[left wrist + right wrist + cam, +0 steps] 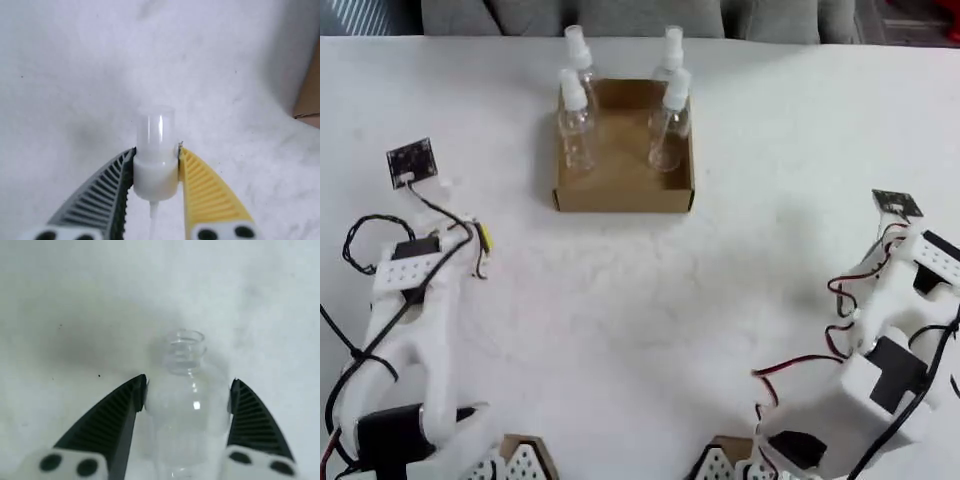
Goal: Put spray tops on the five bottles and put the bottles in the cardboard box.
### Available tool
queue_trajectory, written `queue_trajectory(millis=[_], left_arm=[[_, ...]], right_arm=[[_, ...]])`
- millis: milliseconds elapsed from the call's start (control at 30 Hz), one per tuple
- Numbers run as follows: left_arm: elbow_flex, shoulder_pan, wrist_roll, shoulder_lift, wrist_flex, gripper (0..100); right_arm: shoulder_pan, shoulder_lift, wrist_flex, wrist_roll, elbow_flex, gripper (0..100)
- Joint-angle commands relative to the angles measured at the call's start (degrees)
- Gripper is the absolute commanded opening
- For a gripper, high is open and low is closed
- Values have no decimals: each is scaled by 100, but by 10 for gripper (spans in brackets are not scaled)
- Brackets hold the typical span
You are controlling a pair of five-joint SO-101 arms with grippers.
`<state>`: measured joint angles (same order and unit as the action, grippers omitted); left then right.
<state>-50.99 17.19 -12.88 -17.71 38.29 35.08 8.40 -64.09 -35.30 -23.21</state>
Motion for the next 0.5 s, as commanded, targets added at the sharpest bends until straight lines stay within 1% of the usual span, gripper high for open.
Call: queue_trajectory(millis=[0,100,233,267,400,467], left_arm=[[105,-92,44,-259,-88,20],[105,-92,44,-259,-88,20],[105,-92,44,-259,-97,20],[105,-92,44,-259,-97,20],[105,-92,114,-259,-97,20],[105,-101,290,-259,-105,20]], right_arm=[[-48,-13,31,-527,167,220],[-40,-13,31,-967,167,226],[4,-13,-40,-1451,167,310],[13,-13,-40,-1538,167,314],[13,-31,-48,-1987,167,276],[22,-136,-66,-2013,149,265]])
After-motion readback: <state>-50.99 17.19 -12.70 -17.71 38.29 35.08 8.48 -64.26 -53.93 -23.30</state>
